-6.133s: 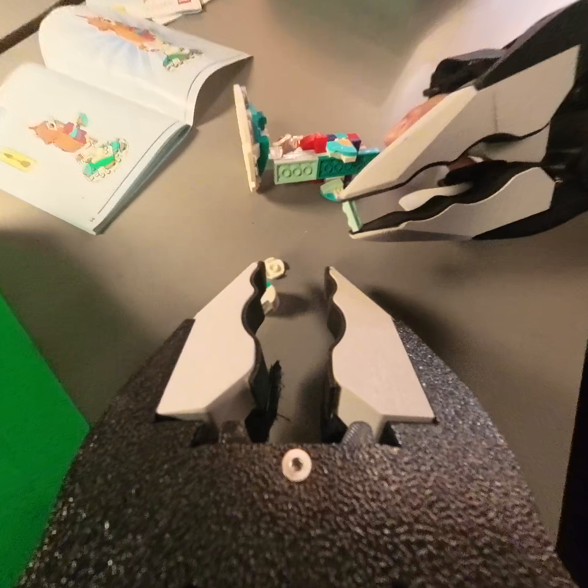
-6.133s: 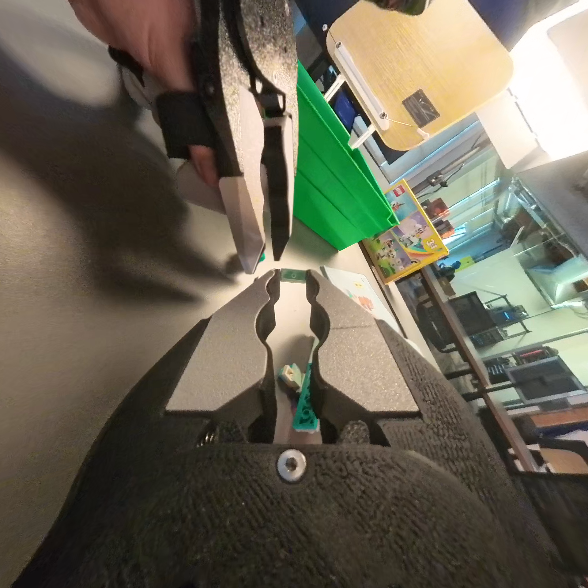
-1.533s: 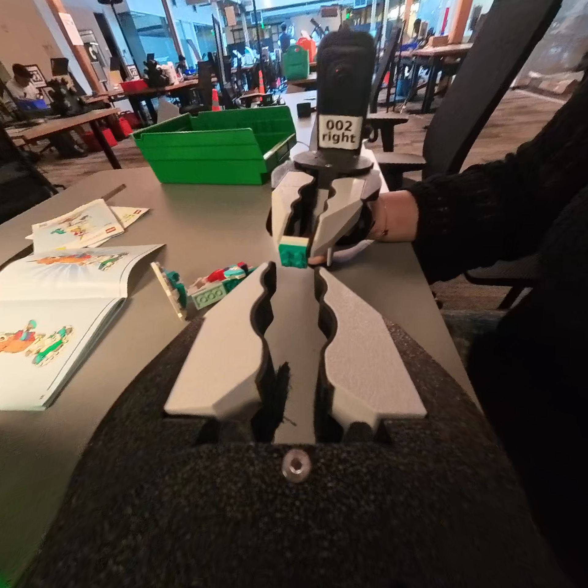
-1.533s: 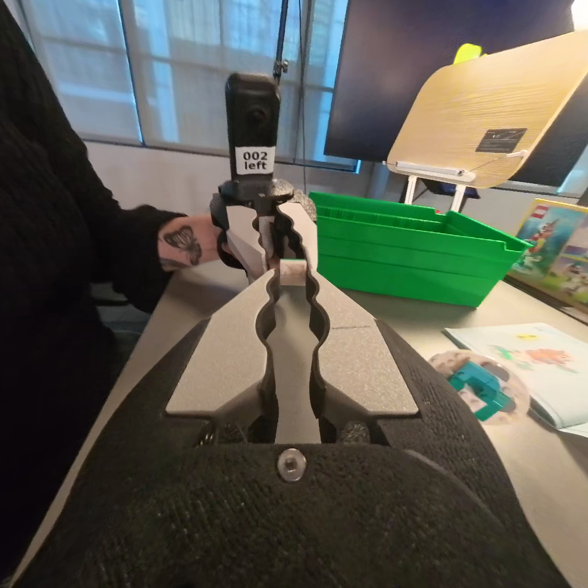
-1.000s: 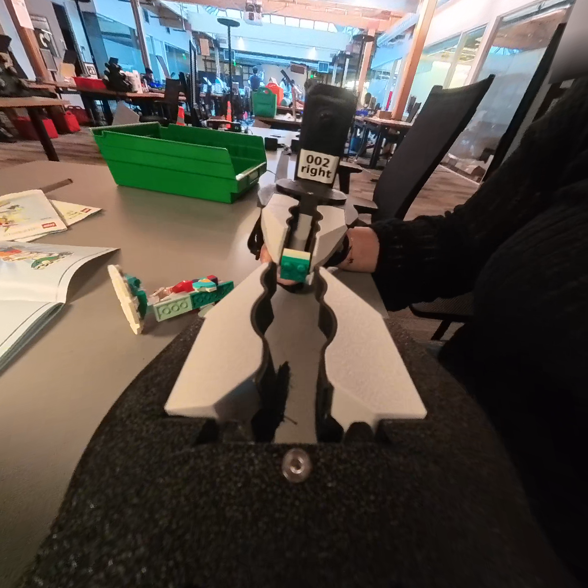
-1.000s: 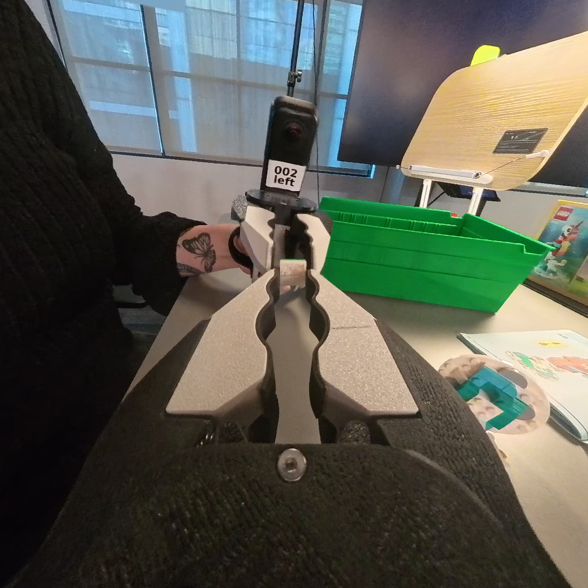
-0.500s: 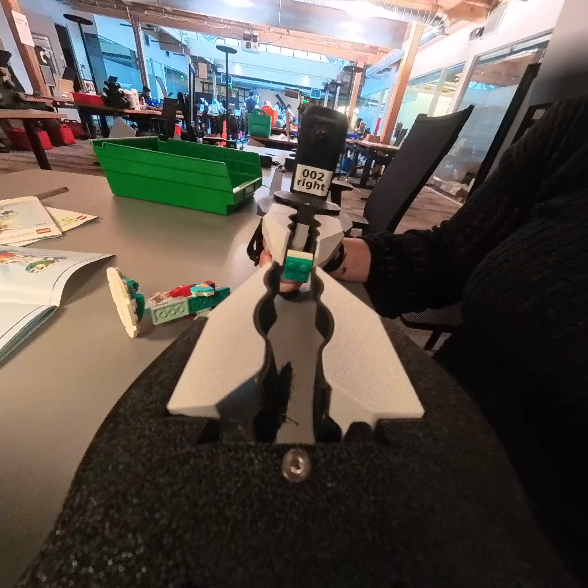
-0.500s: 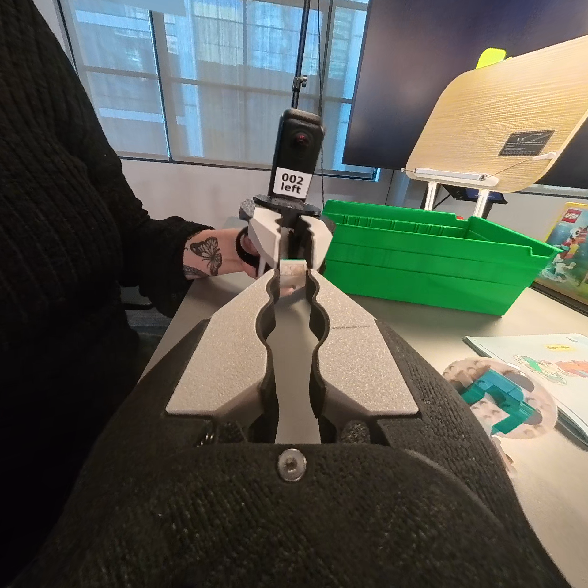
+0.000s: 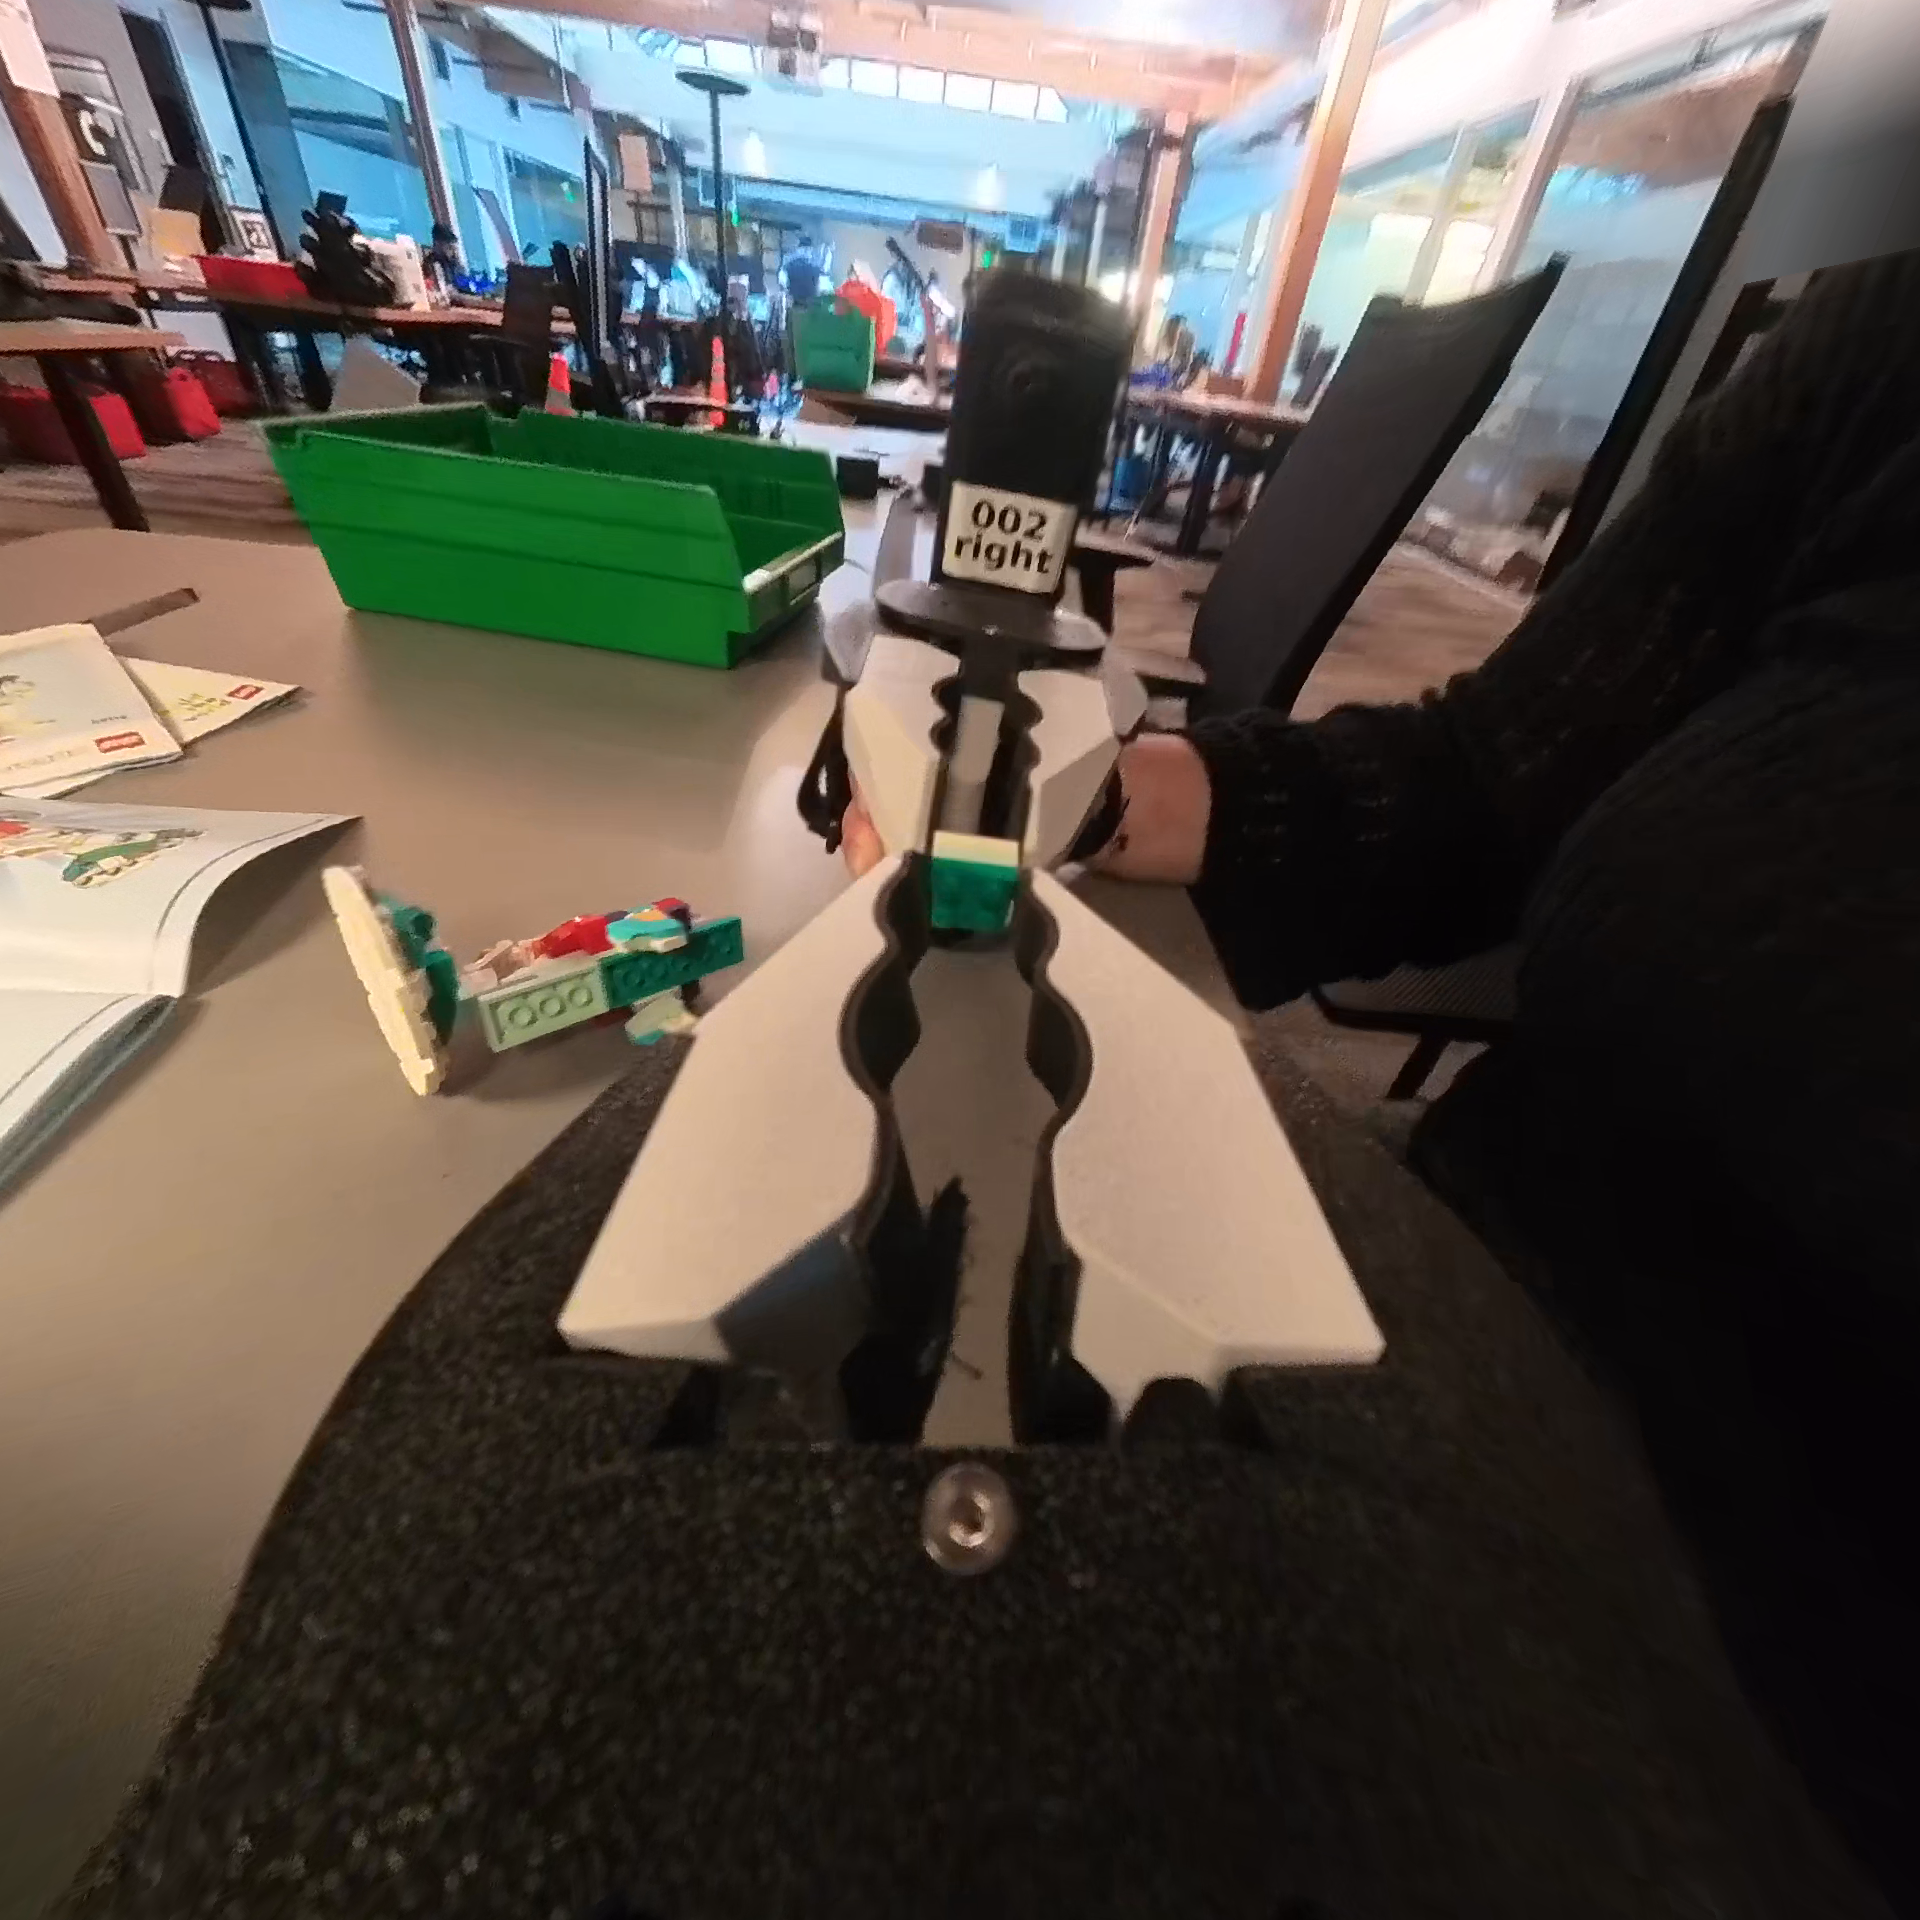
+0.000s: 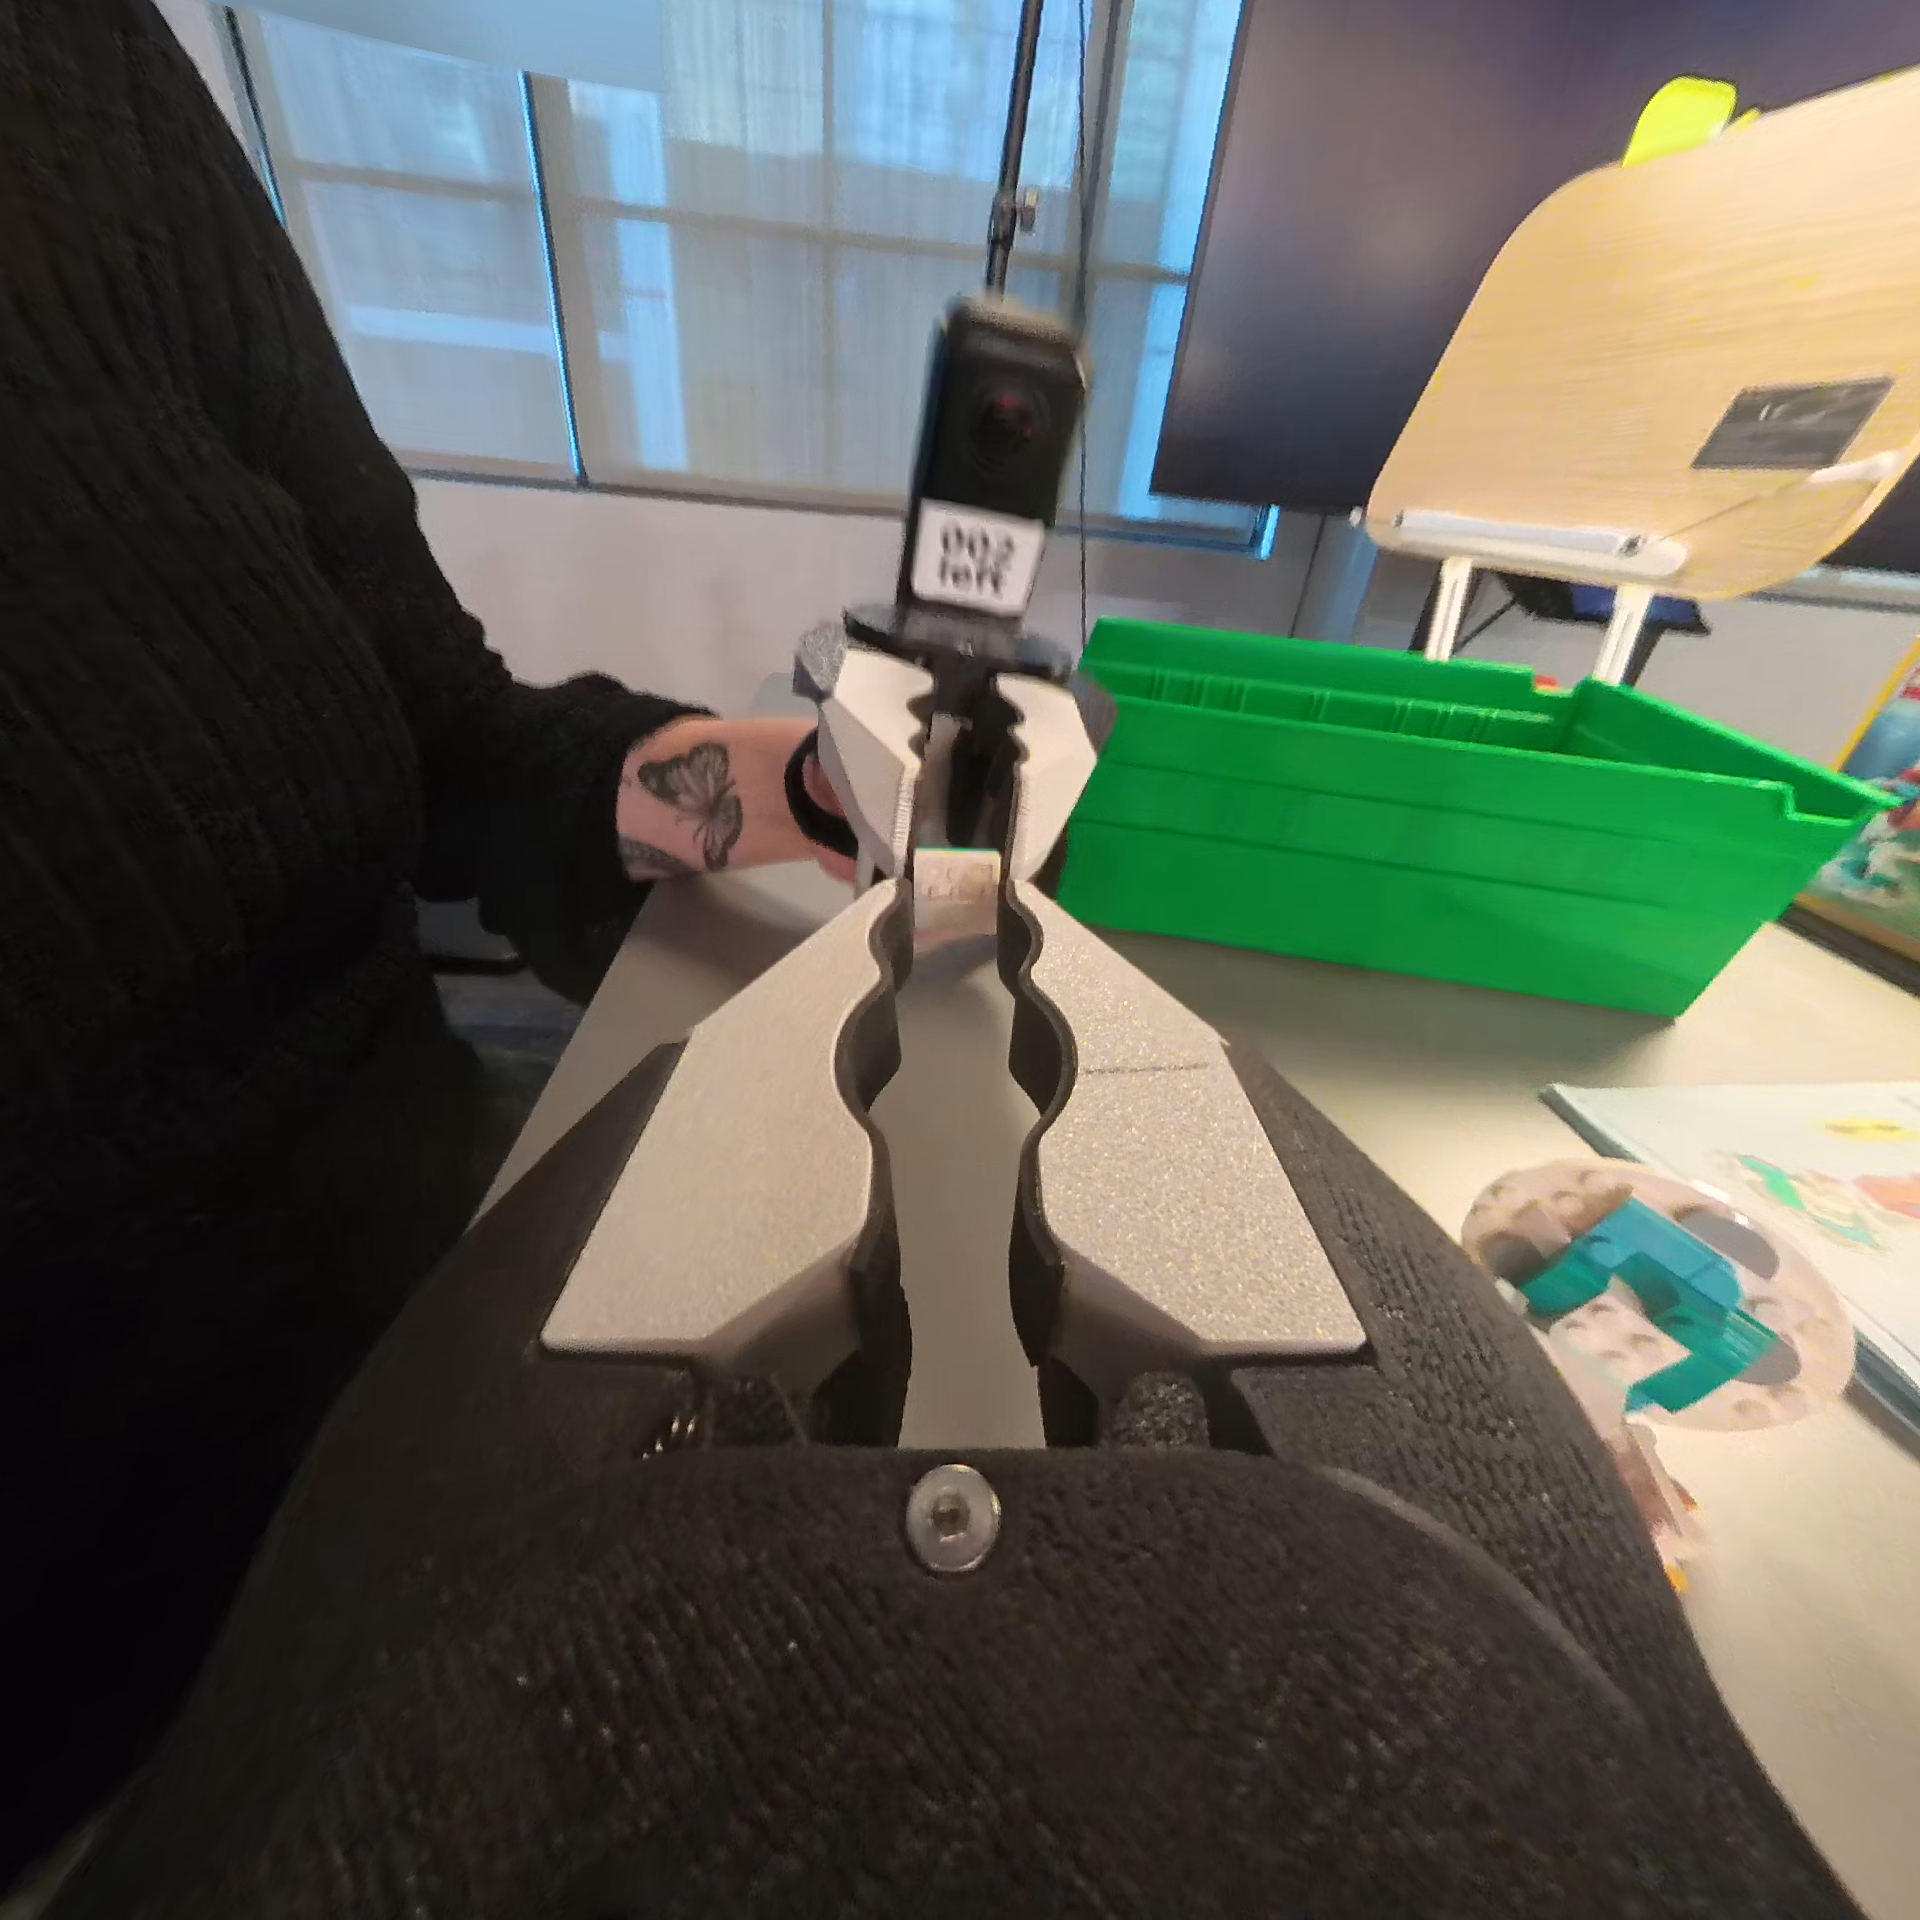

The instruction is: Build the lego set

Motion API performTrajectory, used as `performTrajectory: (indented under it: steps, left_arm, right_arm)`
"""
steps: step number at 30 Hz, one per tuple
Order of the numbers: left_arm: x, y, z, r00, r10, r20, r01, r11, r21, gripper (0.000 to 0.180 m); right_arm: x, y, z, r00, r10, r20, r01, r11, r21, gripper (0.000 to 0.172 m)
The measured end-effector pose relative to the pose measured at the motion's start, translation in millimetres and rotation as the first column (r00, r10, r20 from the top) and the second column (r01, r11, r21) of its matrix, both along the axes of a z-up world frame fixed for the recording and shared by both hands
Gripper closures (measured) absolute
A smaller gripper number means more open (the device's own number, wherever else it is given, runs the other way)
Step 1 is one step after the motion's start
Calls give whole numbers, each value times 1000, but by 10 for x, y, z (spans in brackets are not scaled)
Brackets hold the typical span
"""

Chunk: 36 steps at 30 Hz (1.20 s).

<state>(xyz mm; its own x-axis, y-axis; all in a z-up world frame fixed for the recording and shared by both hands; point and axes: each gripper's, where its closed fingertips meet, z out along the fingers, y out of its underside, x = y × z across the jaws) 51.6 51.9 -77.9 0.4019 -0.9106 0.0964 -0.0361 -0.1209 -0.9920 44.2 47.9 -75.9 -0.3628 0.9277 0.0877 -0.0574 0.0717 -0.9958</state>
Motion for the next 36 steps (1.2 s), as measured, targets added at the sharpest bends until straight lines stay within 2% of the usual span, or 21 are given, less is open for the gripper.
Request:
performTrajectory:
  steps: [3,5,12,20,24,25,26,29,32,34,36]
  left_arm:
    - [-28,15,-52,995,29,-97,-26,999,38,168]
    - [-30,-2,-65,993,22,-113,-18,999,34,168]
    - [9,-48,7,996,6,-85,-2,999,42,168]
    - [19,-59,40,998,0,-55,2,999,37,168]
    - [43,-155,46,997,-69,-30,69,998,12,169]
    - [26,-162,28,997,-74,-36,74,997,1,180]
    - [-24,-170,-67,992,-81,-94,82,997,11,180]
    - [-156,-196,-104,996,-68,-63,65,996,-56,180]
    - [-251,-92,-110,995,56,-85,-58,998,-18,180]
    - [-240,-35,-17,993,112,-33,-112,994,-3,159]
    - [-156,-46,66,994,105,17,-105,995,1,148]
  right_arm:
    - [-17,20,-42,1000,-20,21,19,999,44,158]
    - [-13,4,-49,1000,-11,23,10,999,51,158]
    - [39,-43,65,998,62,-30,-64,996,-69,159]
    - [56,-52,123,994,93,-64,-100,986,-132,159]
    - [91,-142,139,981,183,-63,-191,964,-185,159]
    - [127,-176,174,970,229,-79,-241,945,-222,158]
    - [189,-180,248,956,267,-122,-291,917,-273,158]
    - [253,7,245,970,209,-122,-236,928,-287,158]
    - [188,96,209,985,135,-104,-159,951,-266,158]
    - [120,76,214,988,109,-112,-133,960,-246,158]
    - [59,63,228,989,91,-118,-119,958,-260,158]
